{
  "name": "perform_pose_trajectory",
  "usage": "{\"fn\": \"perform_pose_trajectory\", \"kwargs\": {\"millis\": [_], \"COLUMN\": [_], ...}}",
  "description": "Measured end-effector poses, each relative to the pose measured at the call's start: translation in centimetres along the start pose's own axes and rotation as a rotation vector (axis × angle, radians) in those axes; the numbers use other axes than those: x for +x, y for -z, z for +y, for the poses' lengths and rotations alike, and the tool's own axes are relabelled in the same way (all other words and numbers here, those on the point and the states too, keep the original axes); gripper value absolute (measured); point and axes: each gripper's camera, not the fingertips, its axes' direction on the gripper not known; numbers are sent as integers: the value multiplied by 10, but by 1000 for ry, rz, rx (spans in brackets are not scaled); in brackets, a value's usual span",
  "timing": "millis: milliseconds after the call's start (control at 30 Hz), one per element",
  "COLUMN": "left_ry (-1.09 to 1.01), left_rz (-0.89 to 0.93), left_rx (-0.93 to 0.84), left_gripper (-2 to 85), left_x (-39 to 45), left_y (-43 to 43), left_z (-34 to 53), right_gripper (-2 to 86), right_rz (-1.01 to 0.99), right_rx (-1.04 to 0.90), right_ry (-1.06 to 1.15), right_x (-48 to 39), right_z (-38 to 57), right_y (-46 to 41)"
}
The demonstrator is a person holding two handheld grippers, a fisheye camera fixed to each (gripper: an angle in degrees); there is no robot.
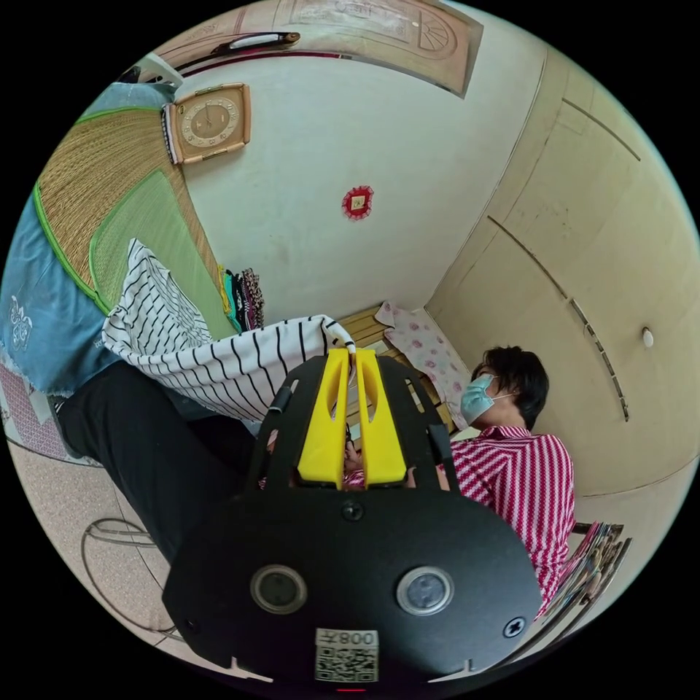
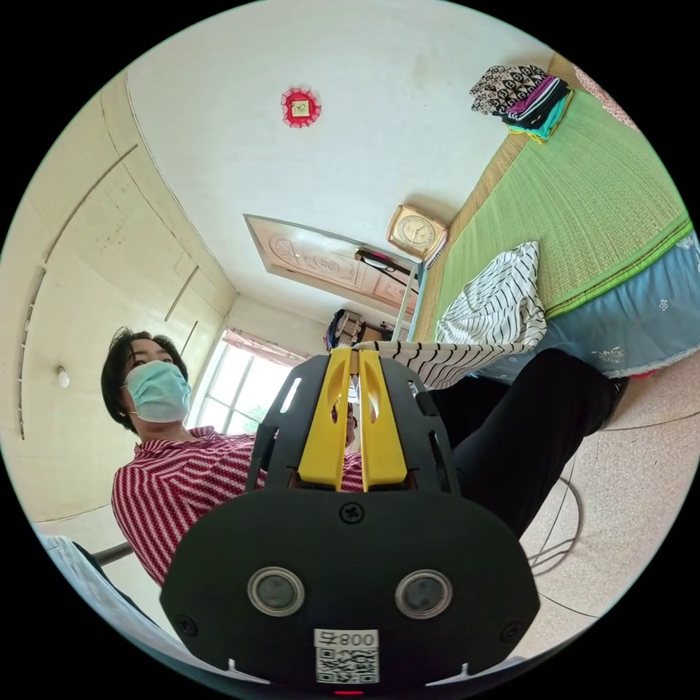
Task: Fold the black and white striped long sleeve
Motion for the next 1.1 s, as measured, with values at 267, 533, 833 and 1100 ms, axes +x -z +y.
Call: {"fn": "perform_pose_trajectory", "kwargs": {"millis": [267,533,833,1100], "left_ry": [-8,-10,3,38], "left_rz": [-9,-25,-64,-100], "left_rx": [-6,-10,-10,-4], "left_gripper": [14,14,14,15], "left_x": [5,3,-14,-41], "left_y": [-18,-40,-75,-116], "left_z": [-39,-87,-162,-232], "right_gripper": [19,18,18,18], "right_rz": [7,23,63,105], "right_rx": [6,3,0,-15], "right_ry": [-4,2,-31,-91], "right_x": [-3,-3,15,50], "right_z": [-15,-49,-111,-181], "right_y": [8,12,13,11]}}
